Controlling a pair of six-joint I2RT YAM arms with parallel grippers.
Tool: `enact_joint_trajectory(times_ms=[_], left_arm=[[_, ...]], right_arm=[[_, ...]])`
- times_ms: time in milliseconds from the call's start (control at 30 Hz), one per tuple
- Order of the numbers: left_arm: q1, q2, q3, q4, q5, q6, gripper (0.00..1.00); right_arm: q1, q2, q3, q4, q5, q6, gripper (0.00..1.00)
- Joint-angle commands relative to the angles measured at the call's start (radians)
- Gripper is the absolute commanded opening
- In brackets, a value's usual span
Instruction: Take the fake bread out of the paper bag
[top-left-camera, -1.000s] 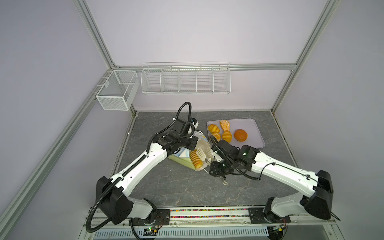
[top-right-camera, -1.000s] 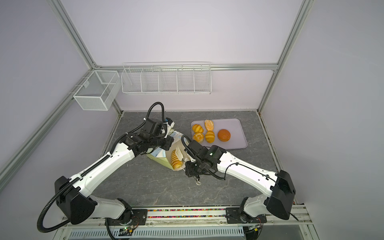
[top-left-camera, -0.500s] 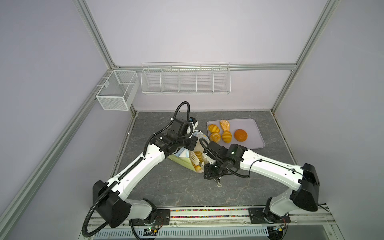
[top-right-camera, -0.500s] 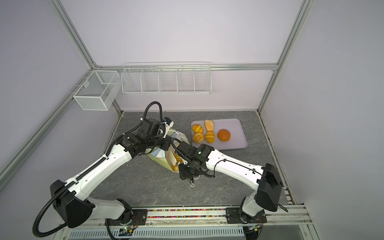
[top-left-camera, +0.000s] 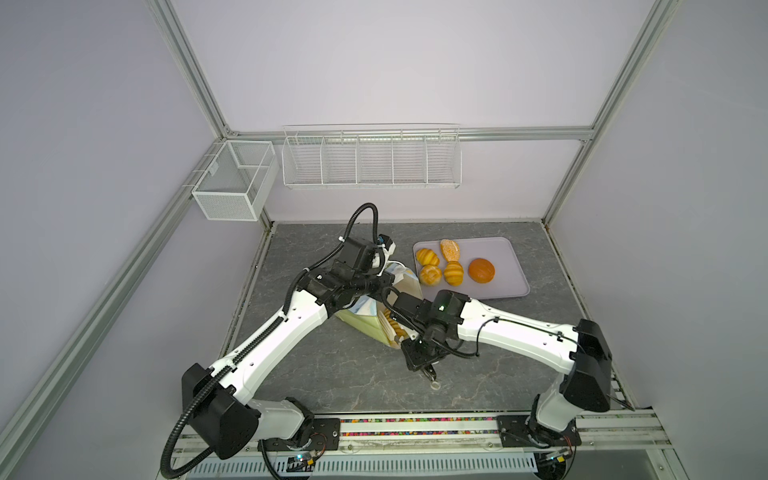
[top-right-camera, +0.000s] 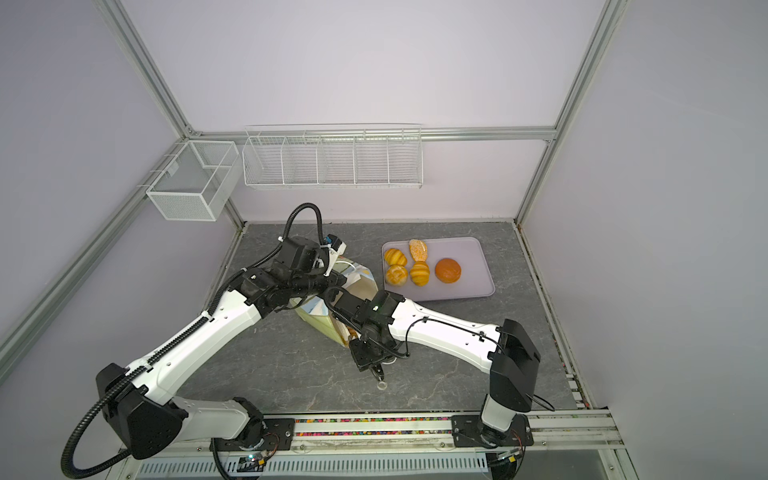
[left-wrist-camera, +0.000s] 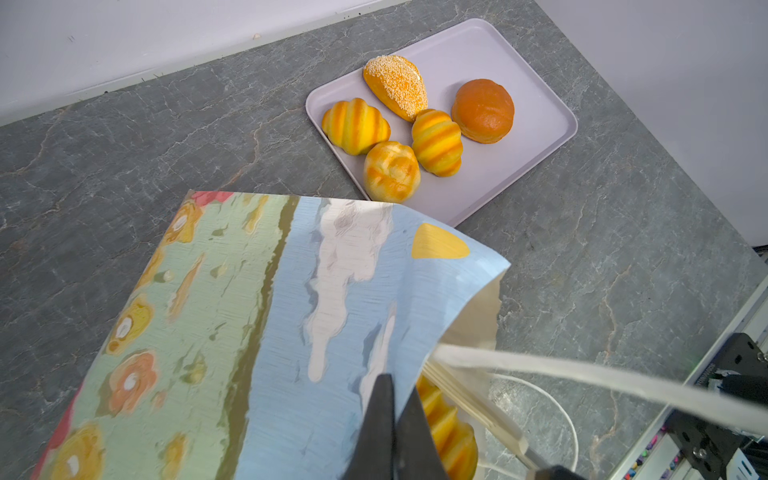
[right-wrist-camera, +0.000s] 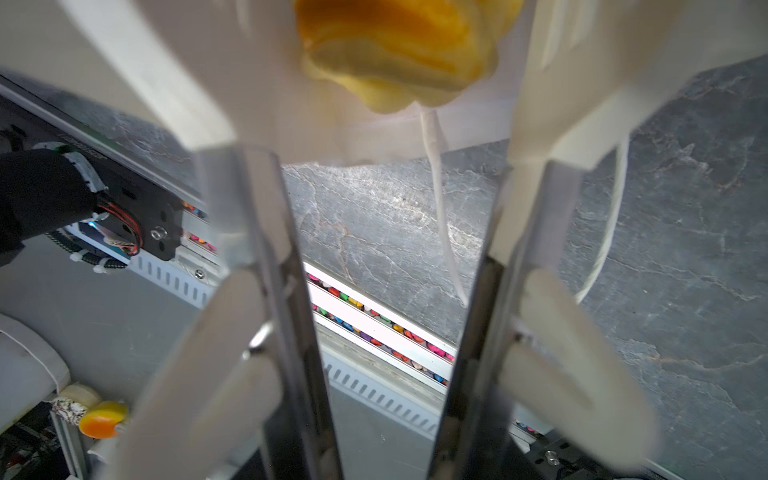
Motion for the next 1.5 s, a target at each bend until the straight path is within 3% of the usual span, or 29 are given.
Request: enact_joint_trajectory(times_ms=[0,233,500,800,1200,1467], left_arm=[[-0.001,-0.029,-0.015,0.016,0.005,0.016,0.0],[-0.001,-0.044,-0.021,0.01,0.001,0.02,0.0],[-0.001,-0.045,-0.023,0.018,-0.002,0.024,0.0],[-0.001,-0.056,-0.035,0.019,-0.01,0.026,0.0],[0.0,-0.064,-0.038,0.023,-0.043,0.014,0.0],[0.0,-0.065,-0.03,0.027,-0.096,-0.046,0.0]], right_arm=[[0.007,0.016,0.037,-0.089,0.05,-0.033,0.49],[0.007,0.03,0.075,-0.166,0.117,-0.036,0.5],[0.018,0.06,0.098,-0.171,0.078,-0.053,0.49],[0.024,0.069,0.127,-0.214,0.082,-0.085,0.27],[0.025,-0.007,0.203,-0.265,0.167,-0.11,0.08],[0.025,-0.082,0.183,-0.248,0.215,-0.127,0.07]])
